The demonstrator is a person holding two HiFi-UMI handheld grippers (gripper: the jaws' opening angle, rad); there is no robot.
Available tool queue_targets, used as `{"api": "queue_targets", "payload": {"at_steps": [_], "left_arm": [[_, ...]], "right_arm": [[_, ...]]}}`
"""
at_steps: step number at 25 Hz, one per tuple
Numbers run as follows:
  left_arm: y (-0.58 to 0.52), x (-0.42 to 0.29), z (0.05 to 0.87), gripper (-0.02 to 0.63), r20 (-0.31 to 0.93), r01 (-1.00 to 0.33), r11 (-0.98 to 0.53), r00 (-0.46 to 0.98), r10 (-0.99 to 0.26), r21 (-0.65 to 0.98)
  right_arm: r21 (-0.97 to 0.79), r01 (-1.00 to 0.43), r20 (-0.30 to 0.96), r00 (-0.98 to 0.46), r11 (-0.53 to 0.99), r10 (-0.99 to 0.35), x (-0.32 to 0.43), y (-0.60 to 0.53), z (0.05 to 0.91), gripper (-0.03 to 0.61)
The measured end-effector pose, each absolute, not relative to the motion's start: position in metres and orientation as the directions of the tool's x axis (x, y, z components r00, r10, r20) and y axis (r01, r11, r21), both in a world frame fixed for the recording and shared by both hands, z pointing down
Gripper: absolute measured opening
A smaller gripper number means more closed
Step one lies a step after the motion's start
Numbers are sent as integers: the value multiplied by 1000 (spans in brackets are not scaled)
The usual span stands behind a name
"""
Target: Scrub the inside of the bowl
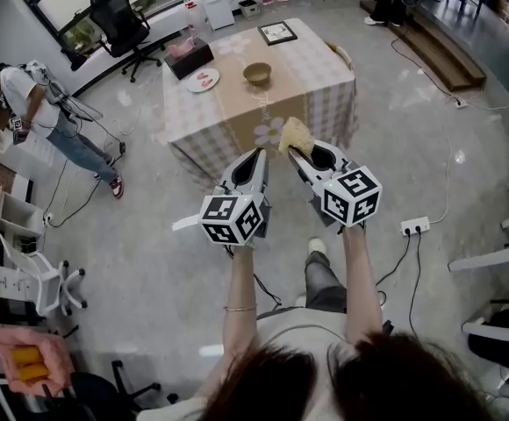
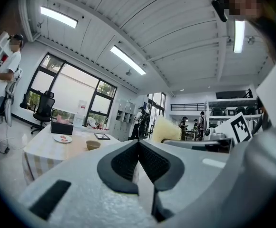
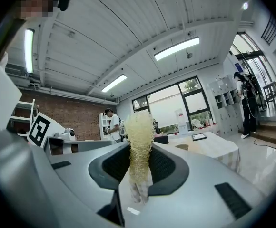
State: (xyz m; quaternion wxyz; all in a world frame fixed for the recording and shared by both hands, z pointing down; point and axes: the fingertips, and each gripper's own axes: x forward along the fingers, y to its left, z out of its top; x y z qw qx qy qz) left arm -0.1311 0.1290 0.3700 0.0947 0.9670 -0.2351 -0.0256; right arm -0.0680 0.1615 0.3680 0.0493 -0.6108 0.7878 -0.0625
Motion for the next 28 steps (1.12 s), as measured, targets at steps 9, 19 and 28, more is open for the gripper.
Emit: {"api": "queue_targets", "payload": {"at_steps": [9, 19, 28], "left_arm": [[72, -103, 365, 11, 19, -482, -848, 871, -490, 219], [1, -64, 369, 11, 34, -527, -815, 844, -536, 242], [-47, -20, 372, 11, 27, -549, -800, 828, -560, 241]], "right_arm": [[-148, -956, 36, -261, 253, -965, -26, 99, 361, 95], [-129, -946, 68, -308, 298, -949, 11, 27, 363, 95], [-100, -931, 93, -360, 351, -928, 48, -25, 367, 95]]}}
